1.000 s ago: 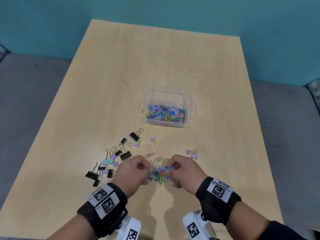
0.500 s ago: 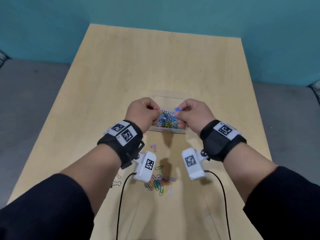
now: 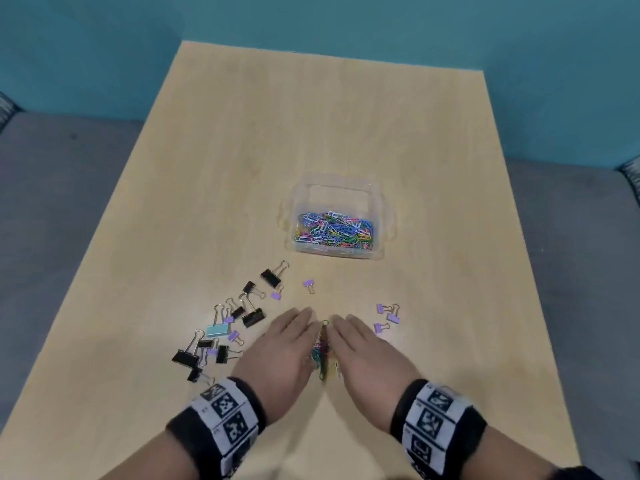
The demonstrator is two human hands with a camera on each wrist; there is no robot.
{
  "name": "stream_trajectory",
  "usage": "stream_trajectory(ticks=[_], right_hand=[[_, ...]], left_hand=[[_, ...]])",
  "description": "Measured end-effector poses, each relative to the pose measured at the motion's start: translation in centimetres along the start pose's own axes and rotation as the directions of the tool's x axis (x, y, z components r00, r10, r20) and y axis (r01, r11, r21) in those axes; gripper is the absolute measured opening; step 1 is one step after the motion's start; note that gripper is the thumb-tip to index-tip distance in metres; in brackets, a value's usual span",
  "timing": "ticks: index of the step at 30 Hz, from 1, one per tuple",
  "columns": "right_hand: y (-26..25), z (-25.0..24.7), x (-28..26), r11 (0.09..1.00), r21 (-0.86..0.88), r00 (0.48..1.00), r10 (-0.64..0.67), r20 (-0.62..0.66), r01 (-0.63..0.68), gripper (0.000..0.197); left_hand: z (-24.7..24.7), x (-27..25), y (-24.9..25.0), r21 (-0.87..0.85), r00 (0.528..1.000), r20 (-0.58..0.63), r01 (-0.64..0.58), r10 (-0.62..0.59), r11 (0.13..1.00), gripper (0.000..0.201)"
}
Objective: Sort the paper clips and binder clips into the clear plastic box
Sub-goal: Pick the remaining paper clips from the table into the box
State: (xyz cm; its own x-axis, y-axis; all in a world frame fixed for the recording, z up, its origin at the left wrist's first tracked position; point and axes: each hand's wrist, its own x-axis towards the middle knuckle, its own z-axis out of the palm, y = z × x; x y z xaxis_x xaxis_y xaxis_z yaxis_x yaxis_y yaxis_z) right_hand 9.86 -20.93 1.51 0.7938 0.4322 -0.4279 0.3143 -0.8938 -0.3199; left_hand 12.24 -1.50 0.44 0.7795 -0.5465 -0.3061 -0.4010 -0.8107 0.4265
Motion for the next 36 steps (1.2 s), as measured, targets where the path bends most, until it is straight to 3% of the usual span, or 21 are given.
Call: stream_trajectory(ticks=[3, 6, 10, 14, 19, 24, 29, 32, 36], right_hand=[[-0.5, 1.9, -0.8, 0.993, -0.120, 0.999, -0.019, -0.033, 0.015, 0.077], [-0.7, 2.4, -2.0, 0.991, -0.109, 0.995, -0.080, -0.055, 0.073, 0.068], [-0.5, 2.3, -3.9, 0.992, 0.056, 0.985, 0.118, -0.125, -0.112, 0.062], [-1.5, 3.0, -3.1, 0.981, 0.082, 0.978, 0.183, -0.102, -0.175, 0.077], [-3.0, 3.0, 0.0, 0.984, 0.041, 0.967, 0.177, -0.183, -0.172, 0.060], [-2.9, 2.1, 1.0, 0.982, 0.101, 0.970, 0.174, -0.167, -0.159, 0.050], [-2.3, 1.5, 1.6, 0.970, 0.160, 0.969, 0.204, -0.136, -0.182, 0.041], [-2.1, 1.1, 2.0, 0.956, 0.203, 0.964, 0.240, -0.119, -0.213, 0.027], [-1.8, 0.3, 2.3, 0.951, 0.203, 0.964, 0.255, -0.081, -0.234, 0.026]], left_hand=[[1.2, -0.8, -0.1, 0.044, 0.998, -0.051, -0.037, 0.040, 0.998, 0.047], [1.5, -2.3, 0.0, -0.024, 0.985, -0.148, -0.091, 0.086, 0.996, 0.044], [1.9, -4.0, -0.3, -0.160, 0.976, -0.165, 0.116, -0.143, 0.980, 0.062], [2.3, -3.2, 0.7, -0.099, 0.978, -0.102, 0.171, -0.181, 0.980, 0.071], [2.3, -1.0, 1.8, -0.078, 0.972, -0.136, 0.180, -0.190, 0.981, 0.042], [2.1, 0.2, 1.7, -0.116, 0.958, -0.176, 0.207, -0.226, 0.971, 0.017], [1.7, 0.8, 1.9, -0.115, 0.954, -0.149, 0.244, -0.260, 0.963, 0.008], [1.3, 1.1, 2.0, -0.153, 0.938, -0.135, 0.298, -0.318, 0.942, 0.013], [0.9, 1.8, 1.8, -0.169, 0.931, -0.109, 0.327, -0.348, 0.930, 0.016]])
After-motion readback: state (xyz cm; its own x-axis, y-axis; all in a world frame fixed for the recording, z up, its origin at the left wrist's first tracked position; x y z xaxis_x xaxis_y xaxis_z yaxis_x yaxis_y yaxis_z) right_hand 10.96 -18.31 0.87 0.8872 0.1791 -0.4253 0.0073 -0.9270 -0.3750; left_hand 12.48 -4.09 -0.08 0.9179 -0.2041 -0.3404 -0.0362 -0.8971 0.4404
